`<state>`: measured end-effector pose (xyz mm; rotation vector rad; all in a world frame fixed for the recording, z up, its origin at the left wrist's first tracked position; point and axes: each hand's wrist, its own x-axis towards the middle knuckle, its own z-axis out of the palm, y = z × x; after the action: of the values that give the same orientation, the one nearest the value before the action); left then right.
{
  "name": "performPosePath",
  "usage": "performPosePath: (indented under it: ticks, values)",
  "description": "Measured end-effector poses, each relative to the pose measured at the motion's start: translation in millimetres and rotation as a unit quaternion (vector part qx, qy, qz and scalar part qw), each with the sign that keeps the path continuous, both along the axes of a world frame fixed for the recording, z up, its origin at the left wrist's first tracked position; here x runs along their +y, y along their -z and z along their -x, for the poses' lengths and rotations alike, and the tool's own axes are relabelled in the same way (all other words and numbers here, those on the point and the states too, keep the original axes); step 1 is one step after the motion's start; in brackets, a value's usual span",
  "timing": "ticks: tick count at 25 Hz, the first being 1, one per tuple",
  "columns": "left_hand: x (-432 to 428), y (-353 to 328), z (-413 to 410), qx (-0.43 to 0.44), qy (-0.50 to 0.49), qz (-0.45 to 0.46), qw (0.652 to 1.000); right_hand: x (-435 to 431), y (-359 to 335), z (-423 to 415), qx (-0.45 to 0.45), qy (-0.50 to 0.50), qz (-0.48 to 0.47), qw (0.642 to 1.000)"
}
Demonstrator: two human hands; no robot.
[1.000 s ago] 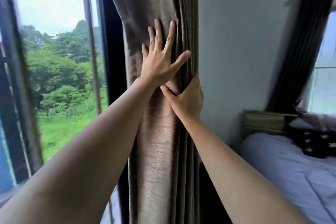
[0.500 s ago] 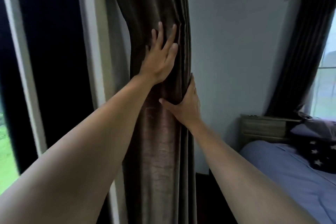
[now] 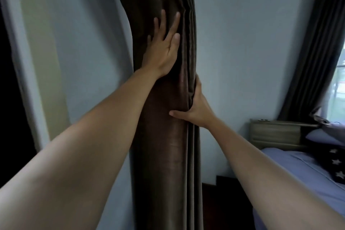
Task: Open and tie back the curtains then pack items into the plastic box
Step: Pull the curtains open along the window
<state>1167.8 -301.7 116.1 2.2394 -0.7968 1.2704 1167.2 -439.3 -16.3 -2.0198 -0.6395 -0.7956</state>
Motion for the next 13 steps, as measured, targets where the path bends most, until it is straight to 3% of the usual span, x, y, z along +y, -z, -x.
performPosePath:
  ticks: [6, 13]
  values:
    - [-10, -10, -15, 0.035, -0.046, 0.016, 0.998, -19, -14, -53, -0.061, -0.069, 0.007, 0.996]
    - [-17, 19, 16, 0.024, -0.105, 0.073, 0.992, -11, 4, -59, -0.133, -0.245, -0.014, 0.960]
